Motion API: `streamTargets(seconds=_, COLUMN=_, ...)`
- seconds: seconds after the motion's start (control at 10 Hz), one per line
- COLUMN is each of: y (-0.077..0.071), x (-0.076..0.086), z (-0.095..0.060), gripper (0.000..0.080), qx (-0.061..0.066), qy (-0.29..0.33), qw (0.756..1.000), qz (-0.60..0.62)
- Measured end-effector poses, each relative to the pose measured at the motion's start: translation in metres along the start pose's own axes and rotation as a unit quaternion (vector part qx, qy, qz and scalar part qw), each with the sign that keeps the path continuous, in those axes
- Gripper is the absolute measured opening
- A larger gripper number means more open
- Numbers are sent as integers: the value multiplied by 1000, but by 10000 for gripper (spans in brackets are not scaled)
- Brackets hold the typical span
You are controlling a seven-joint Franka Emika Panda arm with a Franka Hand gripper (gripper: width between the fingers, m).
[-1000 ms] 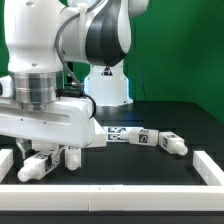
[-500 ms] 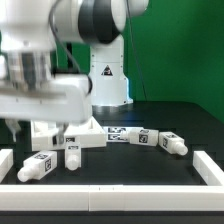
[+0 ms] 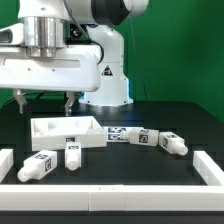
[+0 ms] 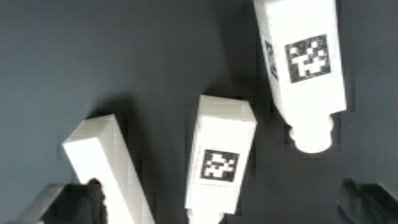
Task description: Assemble one leg
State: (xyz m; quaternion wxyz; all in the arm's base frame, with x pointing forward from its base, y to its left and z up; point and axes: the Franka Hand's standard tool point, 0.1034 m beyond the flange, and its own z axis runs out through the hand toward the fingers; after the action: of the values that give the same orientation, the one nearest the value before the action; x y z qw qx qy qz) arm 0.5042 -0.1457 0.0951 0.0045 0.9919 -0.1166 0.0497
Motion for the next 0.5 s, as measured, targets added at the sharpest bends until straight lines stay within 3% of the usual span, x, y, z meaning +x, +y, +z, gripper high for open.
streamTargets(seconds=0.2, y=5, x=-5, z=1, gripper=649, qx=1, qy=-2, qw=1000, qz=-19)
streamTargets(seconds=0.3, y=26, x=-24, z=0, gripper=649, qx=12, qy=-7, qw=998, qz=-61)
streamTargets(seconds=0.4, y=48, x=-43, z=0, gripper=649, qx=10, qy=-6, qw=997, qz=-78)
streamTargets(seconds=0.5, y=68, x=-66, z=3, gripper=649, qx=-1, qy=4, qw=996, qz=-90)
